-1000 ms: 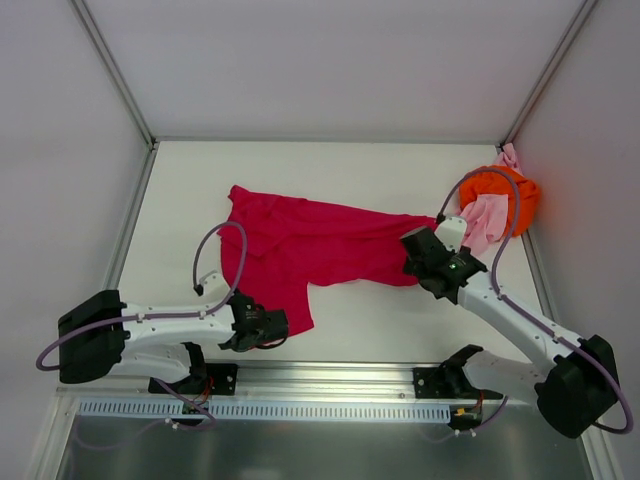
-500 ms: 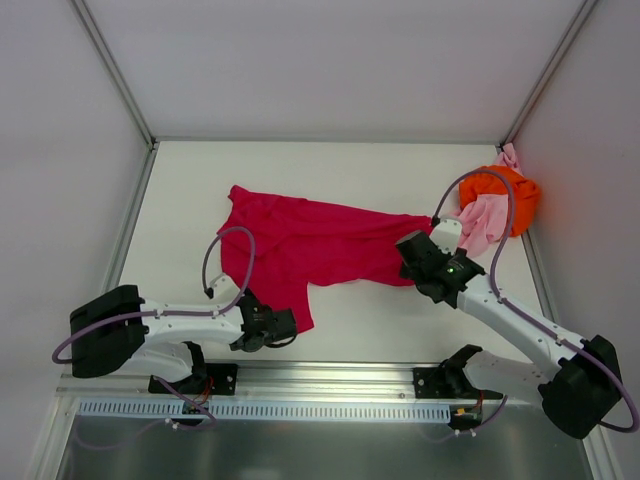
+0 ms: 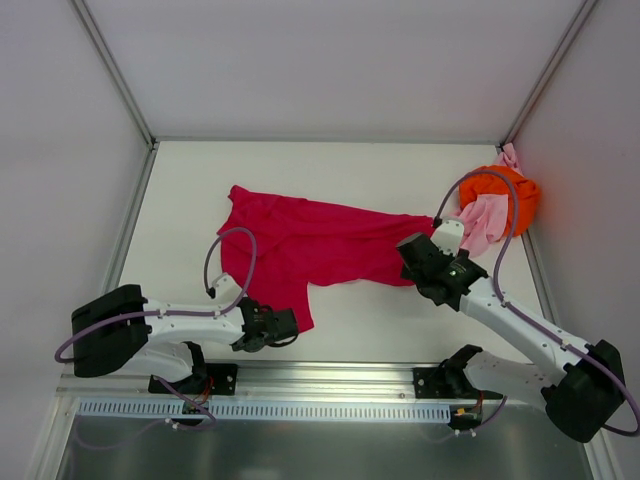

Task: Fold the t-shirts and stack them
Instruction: Grap the side of the flattened tshirt closest away from the robot with both arms

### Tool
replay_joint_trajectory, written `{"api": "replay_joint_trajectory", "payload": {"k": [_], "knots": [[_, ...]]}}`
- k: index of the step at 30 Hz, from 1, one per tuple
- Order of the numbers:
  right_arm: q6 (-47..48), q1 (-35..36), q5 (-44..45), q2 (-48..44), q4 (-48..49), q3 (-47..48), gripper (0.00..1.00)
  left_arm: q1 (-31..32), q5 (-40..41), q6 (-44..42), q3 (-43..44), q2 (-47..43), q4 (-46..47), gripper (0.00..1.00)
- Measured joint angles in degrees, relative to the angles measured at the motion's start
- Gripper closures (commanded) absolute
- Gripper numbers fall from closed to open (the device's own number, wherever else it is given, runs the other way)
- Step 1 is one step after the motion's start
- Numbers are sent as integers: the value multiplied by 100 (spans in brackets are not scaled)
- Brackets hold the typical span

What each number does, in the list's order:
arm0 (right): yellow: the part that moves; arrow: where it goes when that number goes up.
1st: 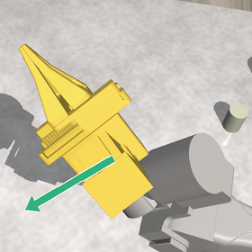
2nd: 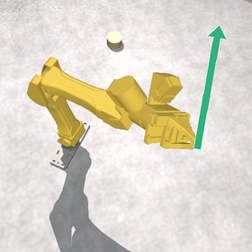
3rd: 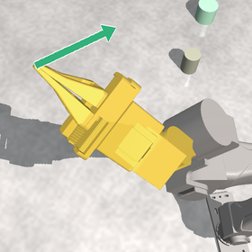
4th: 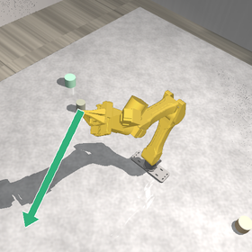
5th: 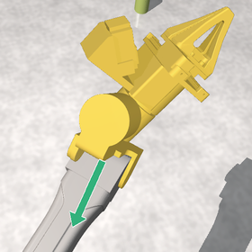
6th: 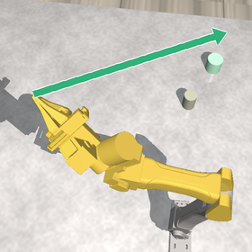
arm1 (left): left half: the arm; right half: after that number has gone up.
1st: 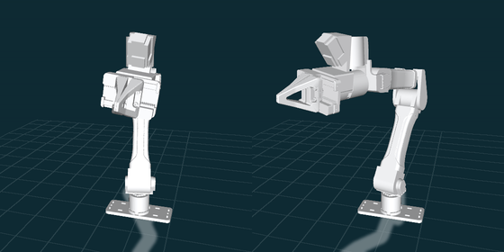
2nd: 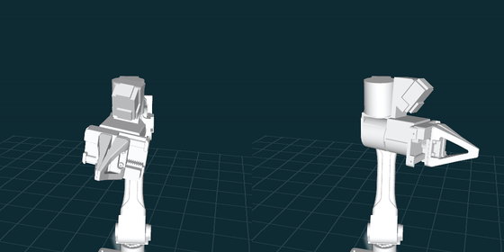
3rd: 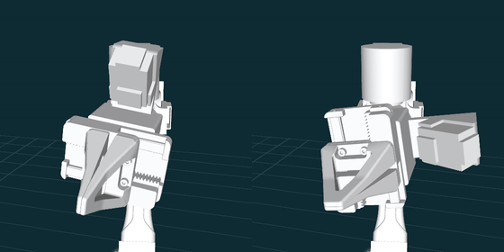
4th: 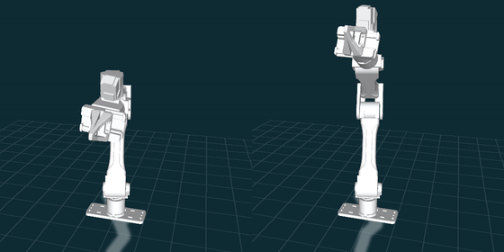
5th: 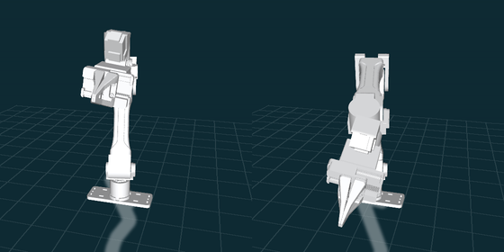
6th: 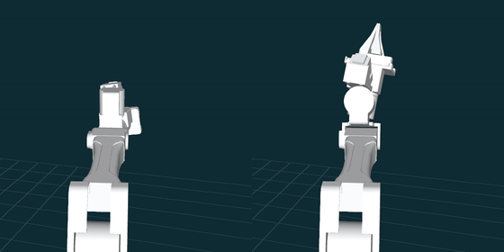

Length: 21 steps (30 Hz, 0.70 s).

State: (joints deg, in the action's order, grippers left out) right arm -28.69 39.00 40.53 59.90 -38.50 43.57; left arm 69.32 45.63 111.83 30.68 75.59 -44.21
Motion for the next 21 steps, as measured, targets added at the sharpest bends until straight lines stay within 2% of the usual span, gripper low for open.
{"api": "replay_joint_trajectory", "payload": {"k": [2, 3, 13, 15, 18, 21], "knots": [[-7, 0, 2, 0, -7, 0, 21, 0, -7, 0, -20, 2, 52, 97], [-11, 0, 2, 0, -13, 0, 20, 0, -13, 7, -26, 7, 66, 99], [-35, 0, 44, 46, -59, 0, 20, 0, -2, -44, -15, 15, 181, 100], [-37, 0, 35, 234, -4, 2, 20, 0, -11, -61, 17, 39, 184, 100], [-57, 0, -24, 785, 33, 81, 13, 2, -17, -66, 57, 66, 186, 100], [-7, -155, -660, 1091, 522, 13, 16, 7, -20, -61, 57, 9, 177, 100]]}}
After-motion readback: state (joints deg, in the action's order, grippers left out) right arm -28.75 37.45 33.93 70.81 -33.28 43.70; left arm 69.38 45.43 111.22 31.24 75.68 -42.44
